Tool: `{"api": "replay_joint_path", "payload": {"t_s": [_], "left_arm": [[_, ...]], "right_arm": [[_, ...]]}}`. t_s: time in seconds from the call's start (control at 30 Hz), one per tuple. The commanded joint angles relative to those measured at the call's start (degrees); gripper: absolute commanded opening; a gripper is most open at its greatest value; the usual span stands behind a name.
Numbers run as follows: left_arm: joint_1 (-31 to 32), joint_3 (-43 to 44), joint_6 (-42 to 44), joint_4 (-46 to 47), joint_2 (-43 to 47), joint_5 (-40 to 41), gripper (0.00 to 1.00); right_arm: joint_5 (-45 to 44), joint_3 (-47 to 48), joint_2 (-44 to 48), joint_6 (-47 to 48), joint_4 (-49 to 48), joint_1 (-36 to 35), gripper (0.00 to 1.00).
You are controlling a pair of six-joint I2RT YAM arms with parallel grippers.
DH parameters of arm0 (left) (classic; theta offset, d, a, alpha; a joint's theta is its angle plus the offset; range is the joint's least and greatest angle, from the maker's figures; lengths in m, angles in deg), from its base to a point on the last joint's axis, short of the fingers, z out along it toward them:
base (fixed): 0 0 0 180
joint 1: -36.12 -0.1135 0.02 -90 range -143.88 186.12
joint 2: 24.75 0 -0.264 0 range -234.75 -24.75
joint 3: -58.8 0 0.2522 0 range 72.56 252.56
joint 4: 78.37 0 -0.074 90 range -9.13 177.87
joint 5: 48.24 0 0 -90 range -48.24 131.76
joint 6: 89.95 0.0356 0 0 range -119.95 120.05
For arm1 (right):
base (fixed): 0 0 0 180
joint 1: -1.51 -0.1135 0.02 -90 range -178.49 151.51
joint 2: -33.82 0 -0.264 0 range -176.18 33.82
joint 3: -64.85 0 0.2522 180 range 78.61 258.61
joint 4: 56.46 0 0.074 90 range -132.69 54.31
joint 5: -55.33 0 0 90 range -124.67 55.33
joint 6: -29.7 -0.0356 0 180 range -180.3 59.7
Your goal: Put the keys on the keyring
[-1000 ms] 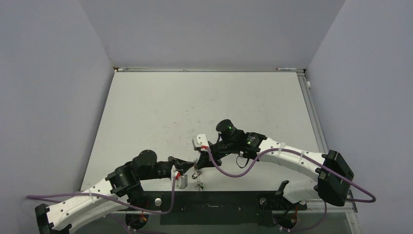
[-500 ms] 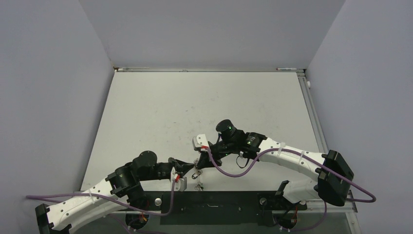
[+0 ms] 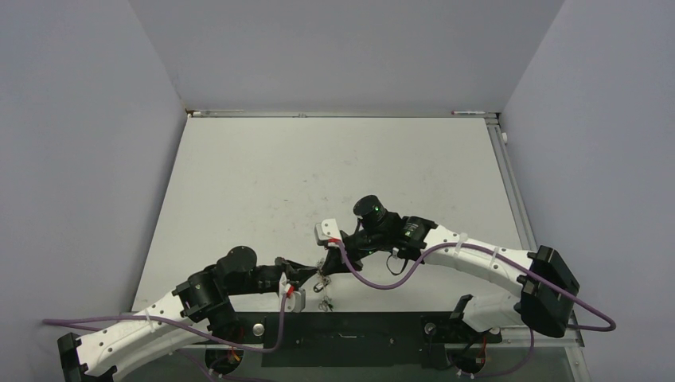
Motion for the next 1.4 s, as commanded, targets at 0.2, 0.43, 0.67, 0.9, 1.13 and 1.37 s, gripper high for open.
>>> {"api": "replay_joint_path", "payload": {"t_s": [0.2, 0.43, 0.67, 0.9, 1.13, 1.37], "left_arm": [[0.4, -0.1, -0.9, 1.8, -0.4, -0.6, 0.00], [0.4, -0.1, -1.4, 2.3, -0.2, -0.3, 0.00], [0.4, -0.4, -2.2, 3.4, 0.2, 0.4, 0.03], [0.4, -0.8, -3.2, 4.3, 1.1, 1.2, 0.28], [0.3, -0.9, -6.0, 6.7, 2.6, 3.0, 0.32], [-1.6, -1.6, -12.7, 13.0, 5.2, 3.7, 0.38]], "right_arm": [[-0.6, -0.6, 6.2, -1.0, -8.0, 0.3, 0.05], [-0.6, -0.4, 5.9, -1.0, -8.0, 0.3, 0.05], [-0.8, -0.6, 6.0, -1.1, -8.2, 0.3, 0.05], [-1.1, -1.5, 6.6, -1.5, -9.6, 0.5, 0.05], [-2.0, -4.4, 9.2, -3.1, -14.8, 0.8, 0.05], [-2.8, -9.6, 14.0, -6.3, -25.1, 1.0, 0.05]]}}
